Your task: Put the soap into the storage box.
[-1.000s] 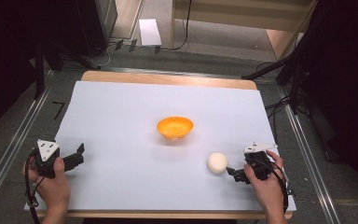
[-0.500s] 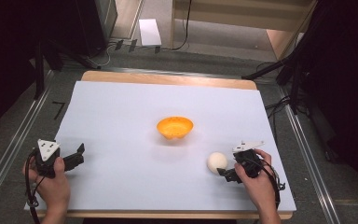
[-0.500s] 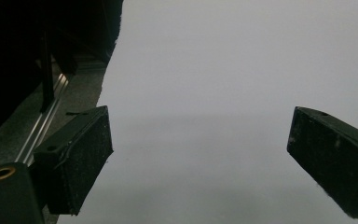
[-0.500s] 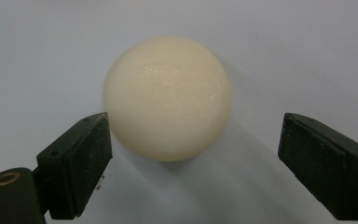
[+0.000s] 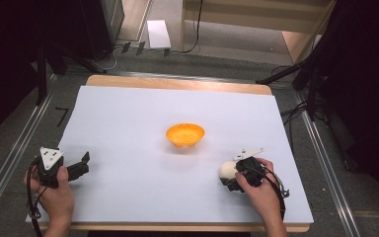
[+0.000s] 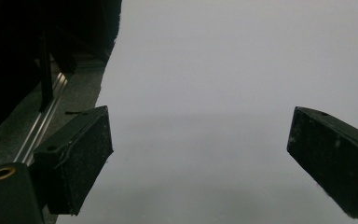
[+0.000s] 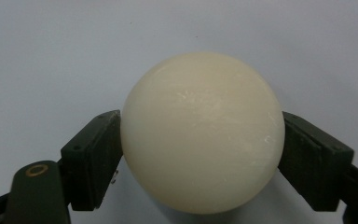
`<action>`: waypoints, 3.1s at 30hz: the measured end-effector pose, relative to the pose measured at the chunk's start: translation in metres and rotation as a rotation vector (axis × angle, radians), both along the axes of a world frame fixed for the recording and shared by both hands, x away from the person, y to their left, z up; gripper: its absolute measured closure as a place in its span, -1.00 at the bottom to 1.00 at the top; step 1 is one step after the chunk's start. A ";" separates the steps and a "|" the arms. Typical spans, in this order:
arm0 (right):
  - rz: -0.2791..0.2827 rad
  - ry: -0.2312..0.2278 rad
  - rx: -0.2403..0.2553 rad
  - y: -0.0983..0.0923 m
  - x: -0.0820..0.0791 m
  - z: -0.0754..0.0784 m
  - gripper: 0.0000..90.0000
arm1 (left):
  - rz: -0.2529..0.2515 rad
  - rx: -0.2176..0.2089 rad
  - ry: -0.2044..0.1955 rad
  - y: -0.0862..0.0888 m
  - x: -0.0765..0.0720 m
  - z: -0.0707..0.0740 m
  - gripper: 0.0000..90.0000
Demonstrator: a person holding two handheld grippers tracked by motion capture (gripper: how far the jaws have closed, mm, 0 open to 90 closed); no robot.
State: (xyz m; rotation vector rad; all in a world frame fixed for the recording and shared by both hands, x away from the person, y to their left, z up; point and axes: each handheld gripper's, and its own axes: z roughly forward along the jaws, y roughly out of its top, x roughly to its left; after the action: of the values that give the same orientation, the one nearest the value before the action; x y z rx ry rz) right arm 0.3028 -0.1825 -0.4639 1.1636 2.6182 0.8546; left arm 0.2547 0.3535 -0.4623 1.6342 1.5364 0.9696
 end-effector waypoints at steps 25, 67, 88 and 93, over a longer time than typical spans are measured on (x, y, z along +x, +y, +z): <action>-0.025 0.009 0.022 0.002 0.000 0.001 -0.48 | -0.003 -0.023 0.001 0.002 0.000 0.000 -0.85; 0.008 0.012 0.068 0.024 0.023 0.040 -0.48 | -0.011 -0.035 -0.002 0.003 -0.001 0.000 -0.85; 0.002 0.013 0.086 0.027 0.035 0.052 -0.48 | -0.008 -0.033 0.011 0.003 0.001 0.000 -0.85; 0.003 0.007 0.111 0.028 0.037 0.054 -0.48 | -0.011 -0.033 0.018 0.003 0.001 0.000 -0.85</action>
State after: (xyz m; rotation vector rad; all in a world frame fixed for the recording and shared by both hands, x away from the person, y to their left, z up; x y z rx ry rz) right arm 0.3396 -0.1546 -0.4099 1.1922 2.6081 1.0104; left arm 0.2560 0.3565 -0.4621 1.6303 1.5459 0.9212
